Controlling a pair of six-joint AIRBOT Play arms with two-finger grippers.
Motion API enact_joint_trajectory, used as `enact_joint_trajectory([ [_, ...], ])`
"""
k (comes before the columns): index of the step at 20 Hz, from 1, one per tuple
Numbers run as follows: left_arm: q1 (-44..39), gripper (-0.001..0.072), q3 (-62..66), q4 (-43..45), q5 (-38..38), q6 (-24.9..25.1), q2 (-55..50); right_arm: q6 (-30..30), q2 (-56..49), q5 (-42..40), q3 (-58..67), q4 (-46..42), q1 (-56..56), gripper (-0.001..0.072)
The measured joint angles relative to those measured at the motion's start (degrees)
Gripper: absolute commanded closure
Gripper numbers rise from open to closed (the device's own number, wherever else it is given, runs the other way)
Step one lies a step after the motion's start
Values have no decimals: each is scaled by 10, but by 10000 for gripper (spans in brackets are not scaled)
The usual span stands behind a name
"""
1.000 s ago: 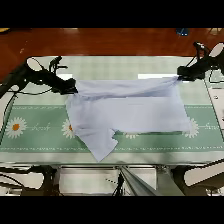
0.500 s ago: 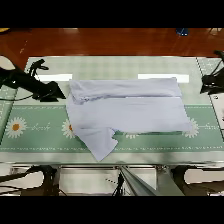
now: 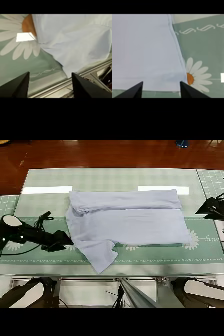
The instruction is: Fold the shirts.
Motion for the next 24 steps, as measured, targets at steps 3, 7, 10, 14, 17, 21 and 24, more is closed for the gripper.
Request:
enact_joint_trajectory([
  [3,-35,105,-30,-33,38,3,3,-8,5,-21,-11,21,-4,172],
  [7,-104,297,-44,-52,98,-18,-22,-12,6,-35,-16,36,-6,172],
  [10,-149,536,-47,-67,157,-37,-41,-12,9,-38,-17,43,-7,172],
  [14,-177,679,-48,-81,199,-47,-50,-14,17,-41,-17,30,-7,172],
  [17,-184,679,-48,-78,201,-35,-52,-6,19,-34,-25,-10,-23,172],
  [21,-186,679,-49,-71,188,-25,-51,-3,20,-16,-88,-3,-85,162],
  [24,-187,679,-49,-68,181,-21,-49,-19,20,-23,-146,19,-117,163],
])
